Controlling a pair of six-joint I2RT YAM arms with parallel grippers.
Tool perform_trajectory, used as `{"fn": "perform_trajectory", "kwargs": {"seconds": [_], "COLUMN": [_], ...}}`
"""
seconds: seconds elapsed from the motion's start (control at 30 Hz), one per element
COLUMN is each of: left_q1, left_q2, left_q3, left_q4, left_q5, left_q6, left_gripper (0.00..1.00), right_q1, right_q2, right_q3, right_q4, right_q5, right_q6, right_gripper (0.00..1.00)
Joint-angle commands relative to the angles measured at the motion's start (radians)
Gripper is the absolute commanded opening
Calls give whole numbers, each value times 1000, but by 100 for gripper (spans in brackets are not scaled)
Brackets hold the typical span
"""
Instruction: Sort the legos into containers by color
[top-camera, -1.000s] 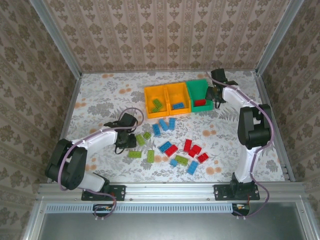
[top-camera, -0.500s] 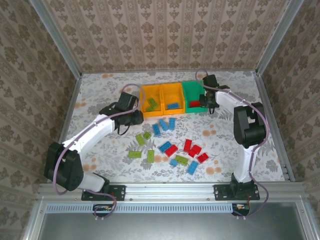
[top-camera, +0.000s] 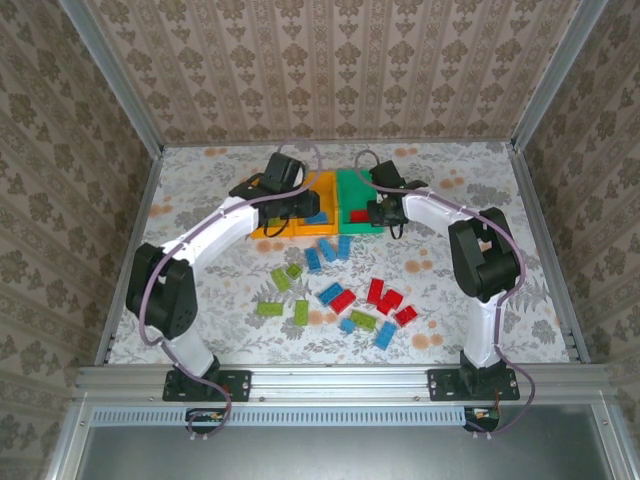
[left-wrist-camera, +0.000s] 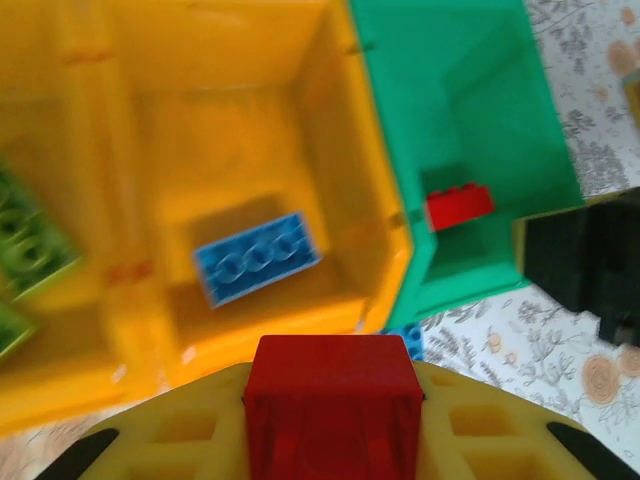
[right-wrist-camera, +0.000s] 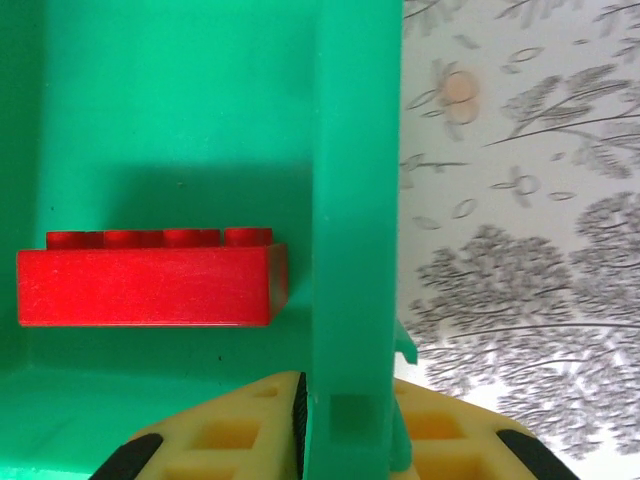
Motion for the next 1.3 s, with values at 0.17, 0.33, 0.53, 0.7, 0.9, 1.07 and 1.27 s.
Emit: {"fn": "perform_trajectory", "kwargs": {"seconds": [0.17,0.33,0.53,0.7,0.9,1.07,1.27], "left_q1": [-27,-38,-60,-66,-66,-66,-60], "left_q2": [145,225,338,423,489,490,412], "left_q3": [144,208,325,422,482,489,454], "left_q4": [33,63,56,14,-27,-45,-49], "left_q5": [51,96,135,143,155,155,115], "left_q6": [39,10,-6,-8,-18,-37,-41], "left_gripper": [31,31,31,32,37,57,80], "right_q1": [36,36,30,31,34,74,164], "right_q2": [-13,-46,-130,-203,-281,-325,-342], "right_q3": [-19,-58,-94,-142,-225,-278,-289], "right_q4": [11,27,24,-4,-8,1,-9], "right_q5": [-26,-16,8,-9,-30,-41,-4], "right_q6": [28,32,81,157,239,298,398], "right_gripper": [21,26,53,63,71,72,71]}}
